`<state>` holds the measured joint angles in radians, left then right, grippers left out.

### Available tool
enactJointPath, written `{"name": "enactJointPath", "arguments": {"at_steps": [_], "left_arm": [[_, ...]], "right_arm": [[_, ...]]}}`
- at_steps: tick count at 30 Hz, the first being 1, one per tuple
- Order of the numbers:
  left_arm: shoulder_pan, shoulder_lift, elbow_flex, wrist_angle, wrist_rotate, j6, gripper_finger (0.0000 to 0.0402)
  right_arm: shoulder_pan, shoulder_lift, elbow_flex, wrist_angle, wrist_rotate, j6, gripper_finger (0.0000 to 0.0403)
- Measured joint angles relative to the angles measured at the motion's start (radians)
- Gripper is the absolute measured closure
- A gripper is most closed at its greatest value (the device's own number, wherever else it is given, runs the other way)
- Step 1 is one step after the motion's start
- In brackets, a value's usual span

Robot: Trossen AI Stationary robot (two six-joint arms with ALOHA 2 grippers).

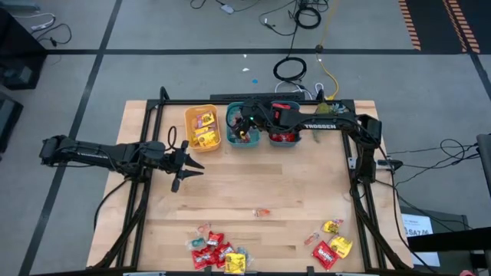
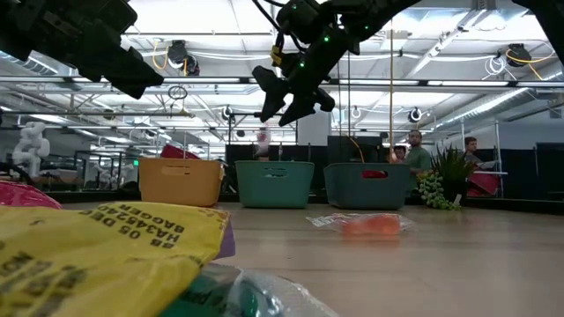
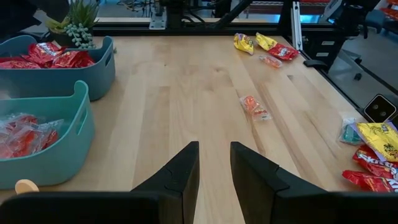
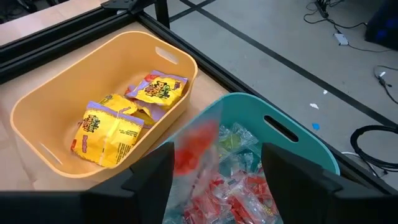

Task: Sort candy
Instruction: Put the orange gummy candy into the green bin, then put the light orange gummy candy into the green bin

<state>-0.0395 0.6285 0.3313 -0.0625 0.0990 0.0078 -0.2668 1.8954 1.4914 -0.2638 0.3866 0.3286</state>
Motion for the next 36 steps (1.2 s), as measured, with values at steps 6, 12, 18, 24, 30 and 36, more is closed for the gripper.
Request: {"name": "enactJointPath", "arguments": {"at_steps": [6,12,18,24,30,36], "left_arm": [[0.0,0.0,0.0,0.0,0.0,0.0,0.0302],[0.0,0.0,0.0,0.0,-0.001,0.0,0.0302],[0.0,0.0,0.0,0.0,-0.003,0.0,0.0302],[0.0,0.0,0.0,-0.001,-0.003,0.0,0.0302],[0.0,0.0,0.0,-0.001,-0.003,0.0,0.0302],[0.0,0.0,0.0,-0.001,-0.003,0.0,0.0302]], "right_arm": [[0.0,0.0,0.0,0.0,0.0,0.0,0.0171],[0.0,0.0,0.0,0.0,0.0,0.0,0.0171],[0.001,-0.011,0.0,-0.034,-0.047,-0.025,0.0171],[0.045,-0.1,0.001,-0.291,-0.2,-0.108,0.0172],[0.178,-0.14,0.001,-0.552,-0.32,-0.187,0.0172],[0.349,-0.123,0.001,-0.66,-0.341,-0.237,0.0172]]}}
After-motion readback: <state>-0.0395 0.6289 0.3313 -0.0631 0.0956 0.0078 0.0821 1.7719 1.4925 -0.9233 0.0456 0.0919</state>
